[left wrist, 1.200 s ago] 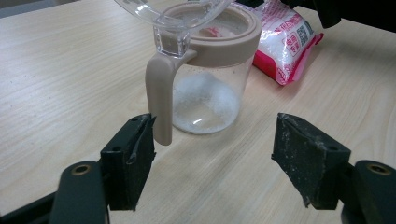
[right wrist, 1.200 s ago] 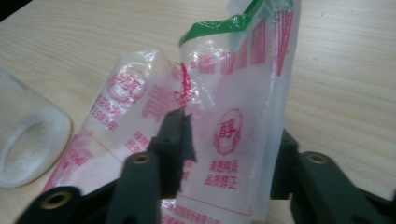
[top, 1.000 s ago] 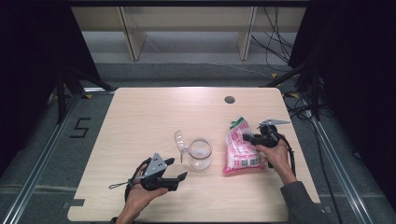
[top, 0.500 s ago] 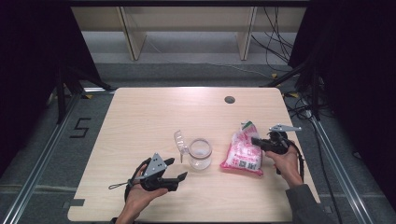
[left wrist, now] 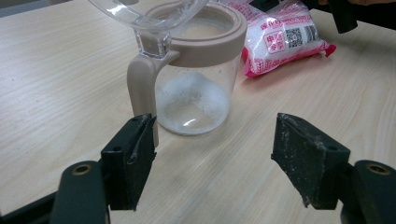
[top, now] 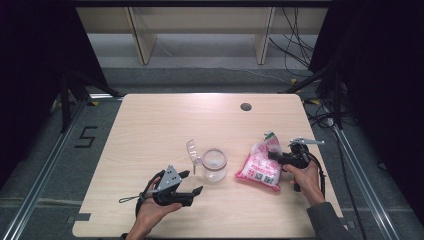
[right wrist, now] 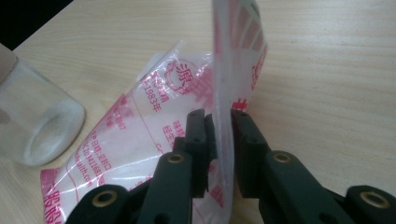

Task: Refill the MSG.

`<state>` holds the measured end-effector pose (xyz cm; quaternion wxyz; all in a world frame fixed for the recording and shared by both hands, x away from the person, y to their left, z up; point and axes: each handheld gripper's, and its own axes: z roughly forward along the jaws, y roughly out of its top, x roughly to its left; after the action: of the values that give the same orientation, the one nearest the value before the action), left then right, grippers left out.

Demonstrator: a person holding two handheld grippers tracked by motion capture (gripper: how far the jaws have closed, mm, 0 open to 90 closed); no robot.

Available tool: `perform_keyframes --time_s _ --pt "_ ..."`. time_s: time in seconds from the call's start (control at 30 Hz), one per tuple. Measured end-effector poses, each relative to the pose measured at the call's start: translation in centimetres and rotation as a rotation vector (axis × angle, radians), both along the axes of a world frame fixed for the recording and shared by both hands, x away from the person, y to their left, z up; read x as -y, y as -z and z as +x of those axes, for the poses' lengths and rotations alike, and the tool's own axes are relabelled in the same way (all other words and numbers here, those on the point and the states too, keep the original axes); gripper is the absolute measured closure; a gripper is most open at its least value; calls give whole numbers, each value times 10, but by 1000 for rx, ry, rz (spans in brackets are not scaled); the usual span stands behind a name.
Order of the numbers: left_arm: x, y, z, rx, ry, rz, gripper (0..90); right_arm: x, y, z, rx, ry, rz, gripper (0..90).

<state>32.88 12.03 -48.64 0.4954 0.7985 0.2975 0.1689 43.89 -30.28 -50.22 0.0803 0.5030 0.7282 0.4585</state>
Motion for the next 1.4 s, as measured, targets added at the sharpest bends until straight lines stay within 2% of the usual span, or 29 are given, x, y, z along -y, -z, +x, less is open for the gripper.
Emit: perform_keyframes --time_s 0.03,0.07,0.1,0.13,0.23,0.27,0.3,0.37,0.43,0.5,0.53,0.57,0.6,0.63,0.67,0.7,0.73,0.77,0.8,0.83,0.93,0.97,1.0,1.03,1.07,1.2,1.3,1.37,1.4 --pt "0 0 0 0 -1 4 291 -1 2 2 -2 7 8 818" --pt "2 0 -2 -20 -10 -18 292 -1 2 2 3 3 6 857" --pt "2 0 -2 -15 -7 -20 292 0 3 3 23 -5 8 881" --pt "2 -1 -1 -1 -1 -5 292 0 1 2 15 4 -14 896" --pt "7 -1 -5 -22 2 -17 297 -2 -3 1 46 -11 -21 900" --pt "10 0 -6 -21 12 -14 297 -6 -5 -2 19 12 10 900" --pt "13 0 -8 -23 18 -3 297 -4 -5 -1 66 -10 -7 900" --pt "23 3 -12 -44 39 -24 301 -4 -7 -3 89 -15 29 900" --pt "32 5 -18 -47 78 -10 304 -6 -15 -10 79 -17 81 900" --pt "43 6 -23 -56 100 -22 305 -6 -21 -13 151 -33 74 900" --pt "49 7 -24 -63 112 -27 305 -9 -24 -16 140 -33 105 900" --pt "54 7 -25 -59 119 -13 304 -9 -26 -18 170 -48 105 900" --pt "60 9 -26 -58 126 -13 304 -10 -29 -21 158 -58 136 900" --pt "66 10 -27 -44 133 4 302 -11 -31 -23 168 -65 149 900" --pt "73 12 -27 -52 136 -7 302 -10 -34 -25 179 -68 150 900" --pt "77 13 -27 -42 133 13 302 -11 -35 -27 185 -63 179 900" --pt "82 15 -27 -30 126 10 302 -14 -38 -31 150 -57 215 900" --pt "86 16 -26 -29 125 18 303 -14 -39 -33 147 -64 221 900" --pt "90 18 -26 -27 125 13 303 -12 -40 -34 177 -73 222 900" --pt "93 18 -25 -33 128 27 303 -14 -41 -36 163 -70 250 900" --pt "100 17 -23 -39 117 21 303 -15 -44 -39 205 -92 250 900" --pt "104 17 -22 -40 111 -4 303 -17 -46 -41 196 -86 251 900" --pt "105 16 -21 -34 109 11 304 -18 -46 -43 186 -81 283 900" --pt "109 17 -20 -31 109 -5 304 -19 -49 -45 155 -73 302 900" --pt "111 16 -19 -32 102 9 305 -19 -48 -45 181 -81 304 900" --pt "124 14 -15 -12 87 19 302 -21 -53 -48 215 -98 304 900" --pt "131 14 -13 -6 57 1 299 -21 -58 -51 226 -97 305 900" --pt "134 16 -10 -10 64 -8 298 -21 -61 -52 231 -96 324 900" --pt "136 17 -9 -25 68 5 295 -21 -64 -55 211 -96 332 900"
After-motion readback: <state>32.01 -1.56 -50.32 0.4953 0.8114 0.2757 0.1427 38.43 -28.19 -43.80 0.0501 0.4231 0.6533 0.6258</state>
